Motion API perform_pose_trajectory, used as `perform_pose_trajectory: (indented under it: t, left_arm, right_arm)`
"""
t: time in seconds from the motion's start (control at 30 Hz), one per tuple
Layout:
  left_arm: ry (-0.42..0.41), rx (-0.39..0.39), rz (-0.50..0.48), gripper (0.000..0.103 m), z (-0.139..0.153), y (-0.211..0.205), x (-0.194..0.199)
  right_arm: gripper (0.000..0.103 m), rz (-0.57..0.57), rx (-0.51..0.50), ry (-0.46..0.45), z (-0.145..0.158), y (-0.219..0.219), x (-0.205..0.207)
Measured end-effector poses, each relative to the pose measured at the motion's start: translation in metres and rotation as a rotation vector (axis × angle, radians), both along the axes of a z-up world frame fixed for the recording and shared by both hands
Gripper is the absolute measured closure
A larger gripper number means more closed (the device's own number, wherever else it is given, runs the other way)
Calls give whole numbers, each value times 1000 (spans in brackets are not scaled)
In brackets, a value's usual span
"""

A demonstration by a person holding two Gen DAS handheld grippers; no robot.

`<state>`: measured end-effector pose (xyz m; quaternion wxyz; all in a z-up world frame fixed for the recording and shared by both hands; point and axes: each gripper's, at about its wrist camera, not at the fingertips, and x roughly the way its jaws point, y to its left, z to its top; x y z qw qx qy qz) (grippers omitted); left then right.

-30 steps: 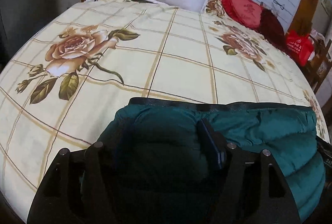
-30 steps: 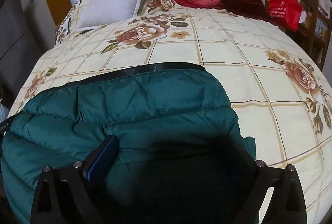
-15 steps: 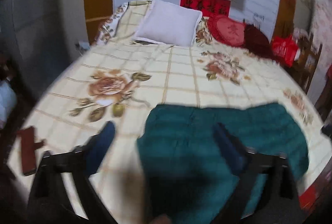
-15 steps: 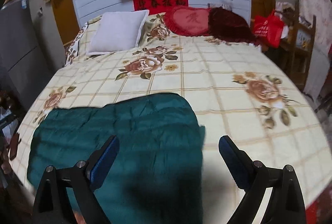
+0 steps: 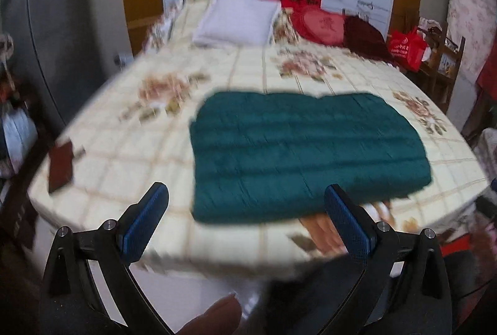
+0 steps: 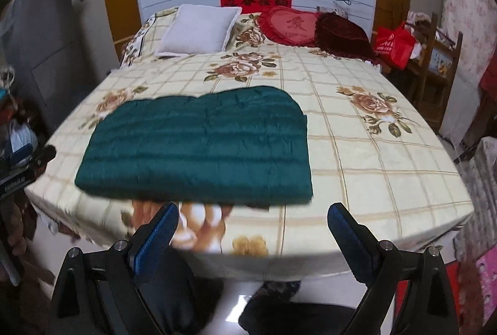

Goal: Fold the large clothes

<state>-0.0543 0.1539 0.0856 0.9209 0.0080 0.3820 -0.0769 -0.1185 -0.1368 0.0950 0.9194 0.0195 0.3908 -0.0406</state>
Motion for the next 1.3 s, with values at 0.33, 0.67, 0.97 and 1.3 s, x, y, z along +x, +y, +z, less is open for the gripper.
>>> perform_pose_trajectory:
  t: [0.33, 0.67, 0.97, 1.3]
  left_arm:
    - [32, 115, -19, 2, 0, -24, -47]
    - [26, 78, -30, 2, 12, -25, -60]
    - [32, 70, -23, 2, 12, -21, -57]
    - [46, 64, -24, 2, 9, -20, -56]
  right_arm:
    - [7, -8, -44, -39, 9, 7, -50]
    - [7, 29, -118, -83, 19, 35, -69]
    - [7, 25, -81, -78, 15, 30, -67]
    - [7, 30, -89, -73, 12, 33, -65]
